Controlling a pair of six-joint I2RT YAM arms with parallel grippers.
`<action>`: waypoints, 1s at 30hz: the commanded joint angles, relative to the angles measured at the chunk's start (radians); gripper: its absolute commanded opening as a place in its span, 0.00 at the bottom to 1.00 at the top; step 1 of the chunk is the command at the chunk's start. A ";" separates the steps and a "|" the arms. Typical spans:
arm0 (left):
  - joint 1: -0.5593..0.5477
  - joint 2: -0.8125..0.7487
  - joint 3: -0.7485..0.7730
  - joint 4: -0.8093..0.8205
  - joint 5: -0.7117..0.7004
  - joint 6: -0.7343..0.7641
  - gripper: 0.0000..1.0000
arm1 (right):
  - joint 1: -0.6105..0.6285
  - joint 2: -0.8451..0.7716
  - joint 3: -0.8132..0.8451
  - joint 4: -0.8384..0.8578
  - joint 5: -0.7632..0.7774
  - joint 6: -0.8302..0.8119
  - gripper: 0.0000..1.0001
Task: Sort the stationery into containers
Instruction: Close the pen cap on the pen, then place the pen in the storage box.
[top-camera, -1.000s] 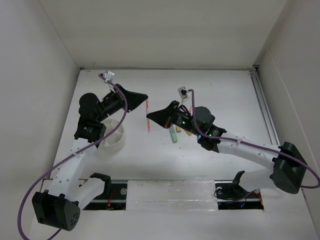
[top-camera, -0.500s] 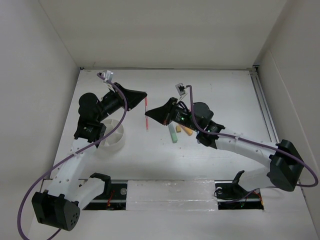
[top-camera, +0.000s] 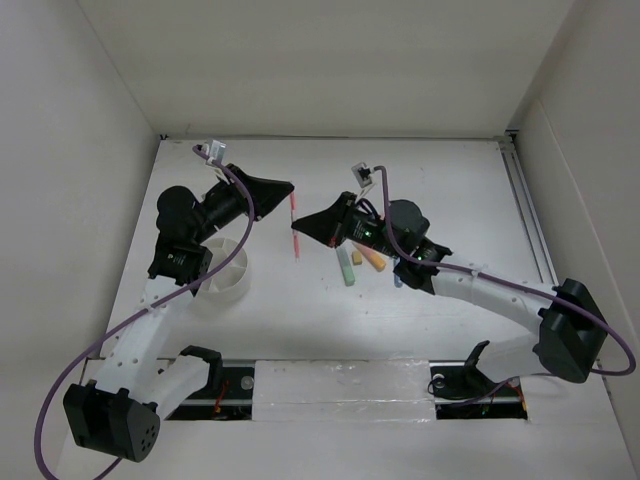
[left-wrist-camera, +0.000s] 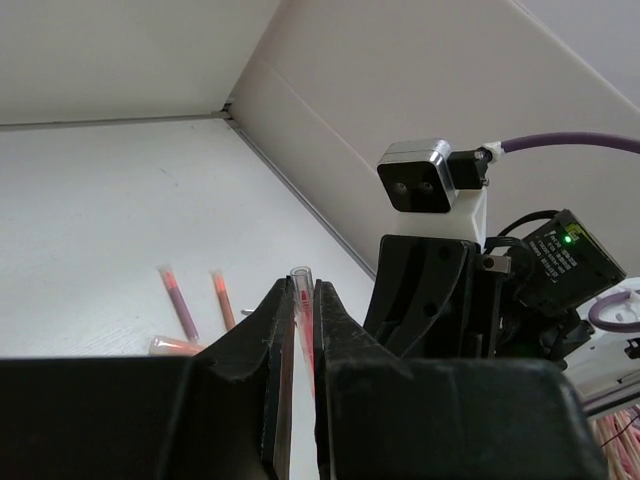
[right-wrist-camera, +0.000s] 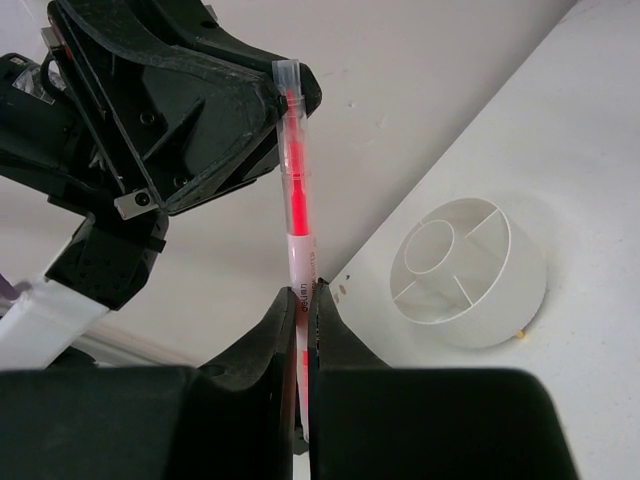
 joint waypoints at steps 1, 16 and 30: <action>-0.027 -0.019 0.000 -0.065 0.174 0.000 0.00 | -0.019 -0.036 0.103 0.246 0.112 0.007 0.00; -0.027 -0.042 -0.020 -0.031 0.165 -0.030 0.19 | 0.013 -0.055 0.021 0.234 0.123 -0.013 0.00; -0.009 -0.062 -0.040 0.006 0.177 -0.048 0.61 | 0.033 -0.055 0.021 0.196 0.112 -0.052 0.00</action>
